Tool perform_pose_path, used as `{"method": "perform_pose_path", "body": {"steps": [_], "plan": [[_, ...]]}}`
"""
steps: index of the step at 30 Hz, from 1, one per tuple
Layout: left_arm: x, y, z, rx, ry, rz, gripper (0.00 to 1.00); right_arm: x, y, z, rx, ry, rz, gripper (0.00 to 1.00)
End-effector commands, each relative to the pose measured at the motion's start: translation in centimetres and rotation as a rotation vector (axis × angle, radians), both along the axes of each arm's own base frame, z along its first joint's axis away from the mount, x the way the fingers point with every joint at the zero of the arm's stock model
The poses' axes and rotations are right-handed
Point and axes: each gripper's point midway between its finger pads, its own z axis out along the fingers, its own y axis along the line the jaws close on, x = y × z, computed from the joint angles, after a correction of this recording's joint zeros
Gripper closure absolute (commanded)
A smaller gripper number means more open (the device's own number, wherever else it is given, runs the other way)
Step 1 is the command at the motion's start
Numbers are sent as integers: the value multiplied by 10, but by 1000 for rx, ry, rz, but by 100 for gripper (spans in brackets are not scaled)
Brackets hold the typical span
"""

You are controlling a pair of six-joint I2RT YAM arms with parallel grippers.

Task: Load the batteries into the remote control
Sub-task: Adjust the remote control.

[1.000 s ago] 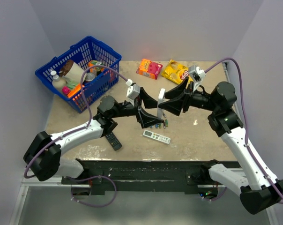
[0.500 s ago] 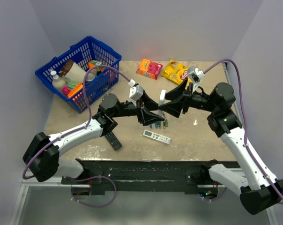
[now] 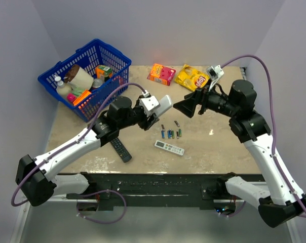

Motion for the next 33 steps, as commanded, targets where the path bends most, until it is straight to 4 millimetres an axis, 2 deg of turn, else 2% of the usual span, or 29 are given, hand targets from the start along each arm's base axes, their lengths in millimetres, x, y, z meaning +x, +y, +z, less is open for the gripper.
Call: {"method": "perform_pose_path", "body": {"steps": [1, 8, 16, 23, 27, 33], "plan": [[10, 35, 12, 149, -119, 96, 83, 15, -8, -21, -26, 174, -129, 9], [3, 37, 11, 189, -126, 55, 84, 24, 2, -54, -22, 340, -135, 9], [-2, 37, 3, 218, -98, 32, 84, 28, 29, -61, 2, 386, -97, 11], [-6, 37, 0, 236, -96, 16, 85, 33, 54, -81, -8, 440, -88, 18], [-8, 35, -3, 248, -93, -3, 85, 35, 63, -88, -15, 456, -76, 29], [-7, 38, -8, 281, -96, -4, 85, 33, 72, -100, -28, 488, -55, 38]]}}
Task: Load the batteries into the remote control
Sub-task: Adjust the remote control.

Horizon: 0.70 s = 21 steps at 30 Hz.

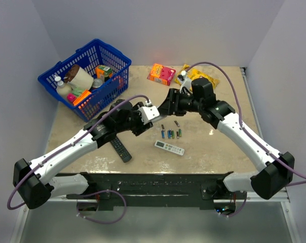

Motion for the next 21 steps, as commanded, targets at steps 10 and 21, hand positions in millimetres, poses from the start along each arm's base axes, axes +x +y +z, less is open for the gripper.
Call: {"method": "perform_pose_path", "body": {"steps": [10, 21], "plan": [[15, 3, 35, -22, -121, 40, 72, 0, 6, 10, 74, -36, -21, 93], [13, 57, 138, -629, -250, 445, 7, 4, -4, 74, 344, -199, -161, 100]]}}
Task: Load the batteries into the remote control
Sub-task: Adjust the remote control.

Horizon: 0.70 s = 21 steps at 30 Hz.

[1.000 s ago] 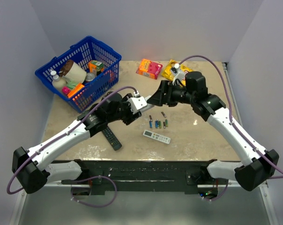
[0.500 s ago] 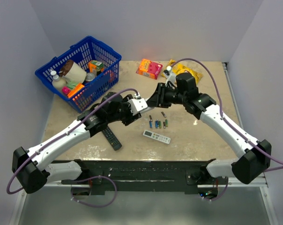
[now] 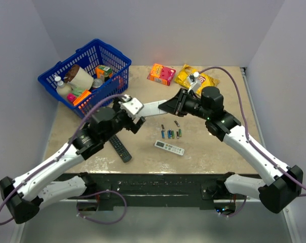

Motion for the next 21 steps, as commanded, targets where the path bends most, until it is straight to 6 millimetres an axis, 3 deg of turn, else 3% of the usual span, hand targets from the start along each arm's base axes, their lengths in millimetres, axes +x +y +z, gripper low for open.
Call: {"method": "perform_pose_path", "body": {"steps": [1, 3, 5, 6, 7, 9, 14, 17, 21], "plan": [[2, 35, 89, -534, -115, 246, 6, 8, -6, 43, 159, -120, -87, 100], [-11, 43, 112, -768, -95, 254, 2, 6, -6, 56, 222, -148, -92, 100], [-16, 47, 107, -900, -54, 261, 0, 6, -8, 57, 257, -147, -105, 100], [-25, 49, 125, -1056, -41, 227, 0, 6, -9, 63, 279, -166, -108, 100], [-26, 46, 114, -1096, -9, 216, 0, 5, -9, 62, 290, -166, -111, 100], [-32, 44, 122, -1261, 50, 179, 0, 5, -12, 71, 330, -188, -127, 100], [-26, 32, 96, -1414, 222, 196, 0, 2, -21, 84, 423, -204, -165, 100], [-24, 22, 94, -1482, 276, 164, 0, -1, -23, 89, 478, -206, -161, 100], [-24, 5, 112, -1548, 299, 56, 0, -6, -21, 94, 520, -202, -142, 100]]}}
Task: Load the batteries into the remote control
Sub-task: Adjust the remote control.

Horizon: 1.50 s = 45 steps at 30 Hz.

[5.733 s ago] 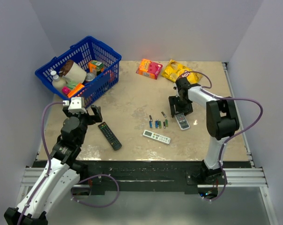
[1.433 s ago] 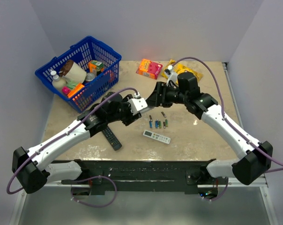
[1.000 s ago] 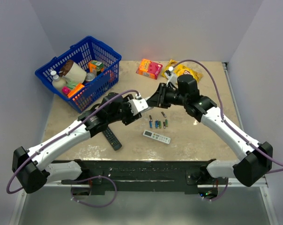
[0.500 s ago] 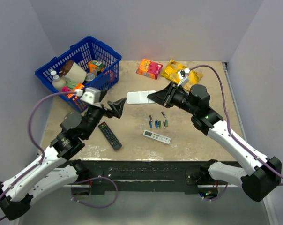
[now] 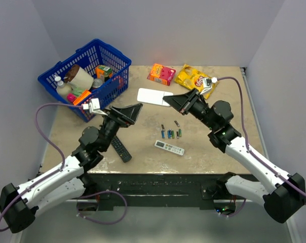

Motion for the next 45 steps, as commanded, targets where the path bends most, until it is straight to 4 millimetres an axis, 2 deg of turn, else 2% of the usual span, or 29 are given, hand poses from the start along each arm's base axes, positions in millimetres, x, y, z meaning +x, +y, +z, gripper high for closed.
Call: {"method": "perform_pose_path", "body": {"steps": [1, 5, 8, 9, 11, 13, 14, 17, 24, 32, 35, 39, 45], "plan": [[-8, -11, 58, -258, -101, -102, 0, -8, -4, 34, 137, -65, -5, 100], [-1, -26, 62, -306, -107, -144, 1, -14, -8, 40, 196, -80, -12, 100], [5, -33, 65, -348, -112, -162, 3, -16, -5, 36, 222, -73, -5, 100], [4, -34, 73, -370, -134, -171, 5, -17, -5, 35, 226, -75, -3, 100], [7, -41, 70, -363, -129, -189, 8, -18, -3, 31, 230, -65, 2, 100], [7, -47, 73, -373, -133, -210, 15, -19, -4, 28, 238, -61, -2, 100], [10, -50, 69, -369, -125, -213, 18, -19, -5, 27, 244, -58, -3, 100], [13, -55, 61, -399, -106, -228, 36, -19, -8, 21, 247, -45, -17, 100], [18, -55, 57, -465, -104, -228, 57, -16, -22, 0, 264, 23, -88, 100], [29, -50, 46, -532, -52, -188, 81, -14, -26, -18, 250, 66, -118, 100], [31, -48, 46, -566, -53, -183, 86, -13, -28, -24, 241, 82, -134, 100], [34, -48, 45, -589, -51, -179, 89, -11, -32, -32, 232, 113, -162, 90], [40, -49, 38, -589, -44, -163, 92, -9, -40, -45, 198, 165, -214, 86]]}}
